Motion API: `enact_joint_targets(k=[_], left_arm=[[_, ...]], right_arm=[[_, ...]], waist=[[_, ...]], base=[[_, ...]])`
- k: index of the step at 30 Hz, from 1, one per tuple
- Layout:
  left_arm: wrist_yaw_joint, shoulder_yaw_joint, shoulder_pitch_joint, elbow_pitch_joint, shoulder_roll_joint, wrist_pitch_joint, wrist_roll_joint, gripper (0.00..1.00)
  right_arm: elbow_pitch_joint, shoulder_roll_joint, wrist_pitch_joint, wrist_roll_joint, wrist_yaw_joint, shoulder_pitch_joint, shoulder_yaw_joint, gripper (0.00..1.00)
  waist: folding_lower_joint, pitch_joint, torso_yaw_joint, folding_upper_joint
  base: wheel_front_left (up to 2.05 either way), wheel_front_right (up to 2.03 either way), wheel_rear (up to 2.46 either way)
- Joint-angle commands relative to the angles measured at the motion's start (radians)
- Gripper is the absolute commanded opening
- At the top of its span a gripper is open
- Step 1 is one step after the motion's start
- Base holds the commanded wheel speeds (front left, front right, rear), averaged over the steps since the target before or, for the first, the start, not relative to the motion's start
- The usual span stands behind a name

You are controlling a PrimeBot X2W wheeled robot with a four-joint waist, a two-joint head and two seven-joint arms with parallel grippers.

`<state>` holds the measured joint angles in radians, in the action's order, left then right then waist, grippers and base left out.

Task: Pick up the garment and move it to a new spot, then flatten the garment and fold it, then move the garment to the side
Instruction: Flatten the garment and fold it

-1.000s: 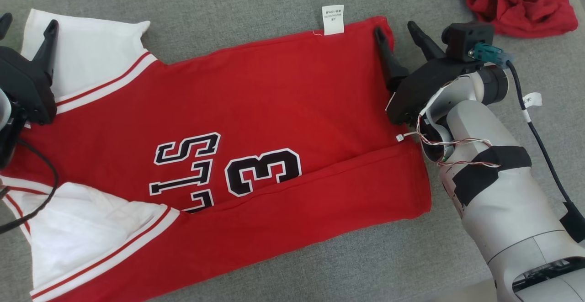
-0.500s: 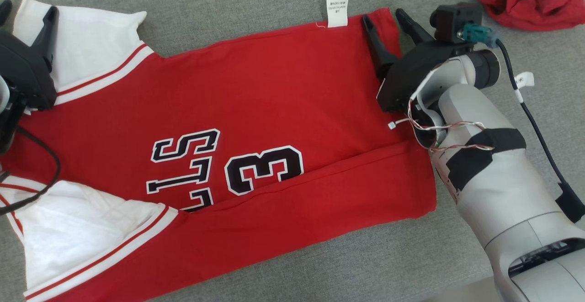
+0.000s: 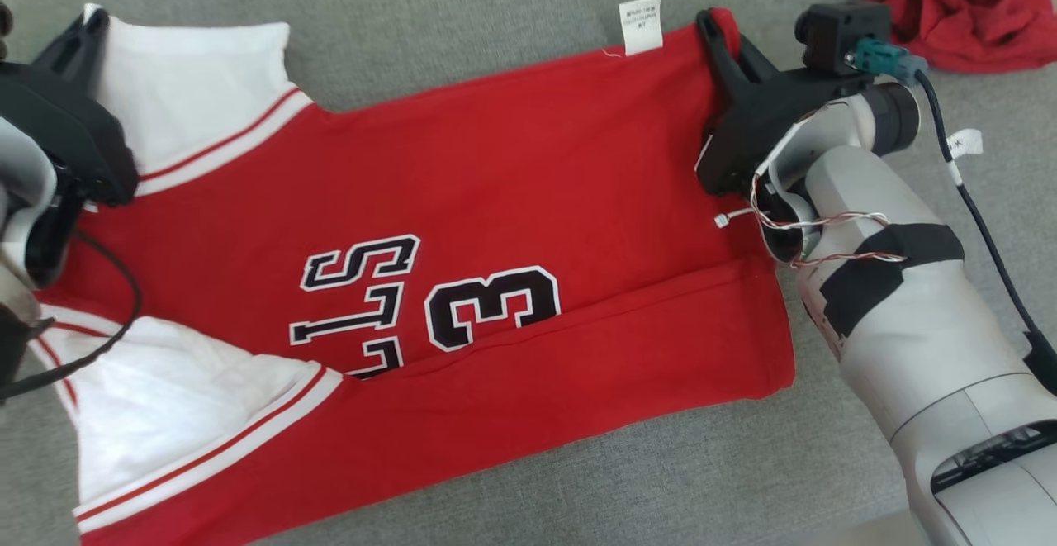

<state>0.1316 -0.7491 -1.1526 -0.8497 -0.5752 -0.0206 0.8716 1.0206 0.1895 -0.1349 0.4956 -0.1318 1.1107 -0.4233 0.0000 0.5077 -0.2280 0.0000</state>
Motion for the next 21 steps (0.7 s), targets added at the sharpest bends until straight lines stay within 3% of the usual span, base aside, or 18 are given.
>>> enact_joint_targets(k=[1, 12, 21], left_arm=[[-0.002, -0.002, 0.015, 0.007, 0.0, -0.017, 0.011, 0.0], [-0.002, -0.026, 0.156, 0.145, 0.0, -0.187, 0.082, 0.0], [-0.02, 0.024, 0.318, 0.329, -0.017, -0.24, 0.105, 0.0]], right_arm=[[0.003, 0.004, -0.012, 0.009, 0.003, -0.011, -0.004, 0.0], [-0.028, 0.079, -0.09, 0.049, 0.003, -0.135, -0.06, 0.0], [-0.064, 0.137, -0.121, 0.076, 0.003, -0.226, -0.073, 0.0]], waist=[[0.0, -0.032, 0.017, 0.0], [0.0, -0.132, 0.089, 0.0], [0.0, -0.182, 0.138, 0.0]], base=[[0.0, 0.0, 0.0], [0.0, 0.0, 0.0], [0.0, 0.0, 0.0]])
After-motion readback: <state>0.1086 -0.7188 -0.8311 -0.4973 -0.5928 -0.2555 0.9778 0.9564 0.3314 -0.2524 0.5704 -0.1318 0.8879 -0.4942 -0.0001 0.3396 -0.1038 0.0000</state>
